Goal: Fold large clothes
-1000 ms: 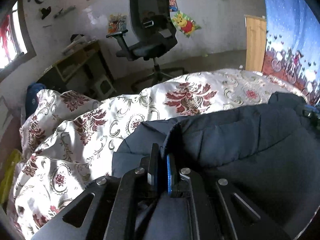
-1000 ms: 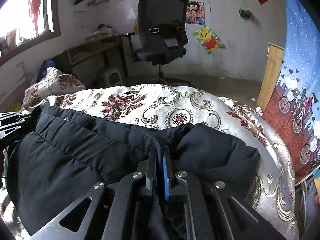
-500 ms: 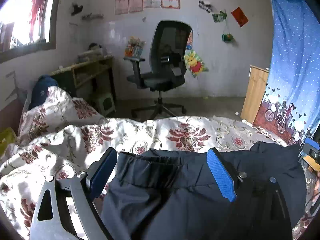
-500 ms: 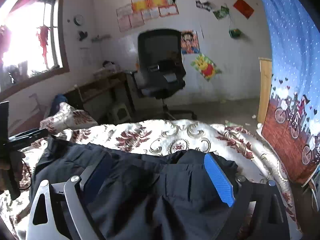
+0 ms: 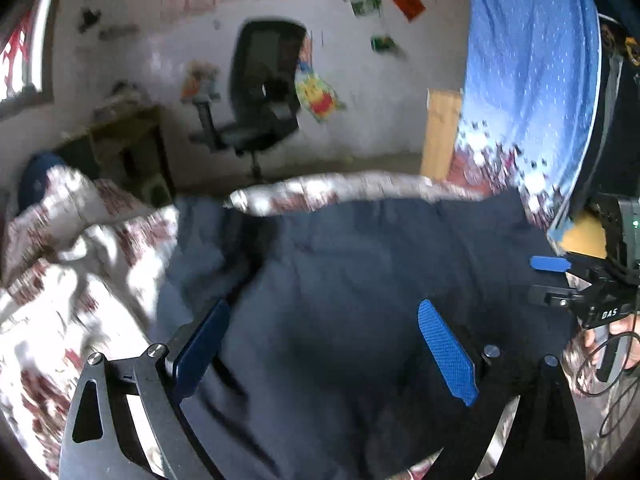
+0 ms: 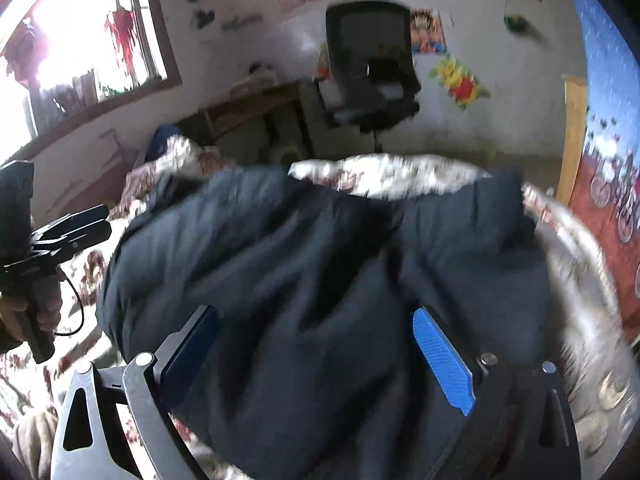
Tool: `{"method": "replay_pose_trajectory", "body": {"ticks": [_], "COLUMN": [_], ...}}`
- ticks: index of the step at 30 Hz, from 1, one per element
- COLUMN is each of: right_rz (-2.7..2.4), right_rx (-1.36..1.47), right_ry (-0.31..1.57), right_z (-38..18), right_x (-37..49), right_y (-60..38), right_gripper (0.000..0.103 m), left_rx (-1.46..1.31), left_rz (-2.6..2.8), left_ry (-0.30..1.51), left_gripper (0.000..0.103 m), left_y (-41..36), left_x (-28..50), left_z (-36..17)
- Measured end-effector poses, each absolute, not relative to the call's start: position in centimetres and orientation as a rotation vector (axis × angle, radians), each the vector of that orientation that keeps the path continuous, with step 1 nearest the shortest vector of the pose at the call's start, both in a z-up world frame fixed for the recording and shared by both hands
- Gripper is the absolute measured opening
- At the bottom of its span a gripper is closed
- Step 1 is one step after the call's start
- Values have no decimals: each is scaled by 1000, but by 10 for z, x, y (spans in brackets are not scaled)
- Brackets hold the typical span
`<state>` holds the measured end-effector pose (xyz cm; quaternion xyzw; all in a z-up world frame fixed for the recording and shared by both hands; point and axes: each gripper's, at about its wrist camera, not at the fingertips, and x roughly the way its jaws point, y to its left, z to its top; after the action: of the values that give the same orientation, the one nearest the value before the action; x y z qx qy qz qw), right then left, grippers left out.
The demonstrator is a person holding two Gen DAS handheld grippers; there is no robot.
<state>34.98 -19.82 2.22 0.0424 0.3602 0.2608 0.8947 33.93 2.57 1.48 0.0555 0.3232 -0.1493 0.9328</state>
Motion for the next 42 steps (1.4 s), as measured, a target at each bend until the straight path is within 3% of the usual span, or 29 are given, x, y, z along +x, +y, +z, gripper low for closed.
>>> {"method": "replay_pose_trajectory", "body": {"ticks": [8,15,27,42], "right_rz": [484,418,377,384], "right_rx": [44,28,80,62], "right_ry": [763,763,844,899], "right_z": [-8,-6,-8,-30], "right_x": [365,417,490,534], "right_y": [-187,-181,-192,-177], "right_gripper": [103,103,103,103], "left_rx": [122,100,-149,-228], "left_rz": [-270,-185,30,63], "left_ry": [701,718,856,872], "left_gripper": [93,102,102,102], "left_y": [13,18,85,99], "left_x": [369,417,507,537], "left_z": [-24,-28,-32,-57]}}
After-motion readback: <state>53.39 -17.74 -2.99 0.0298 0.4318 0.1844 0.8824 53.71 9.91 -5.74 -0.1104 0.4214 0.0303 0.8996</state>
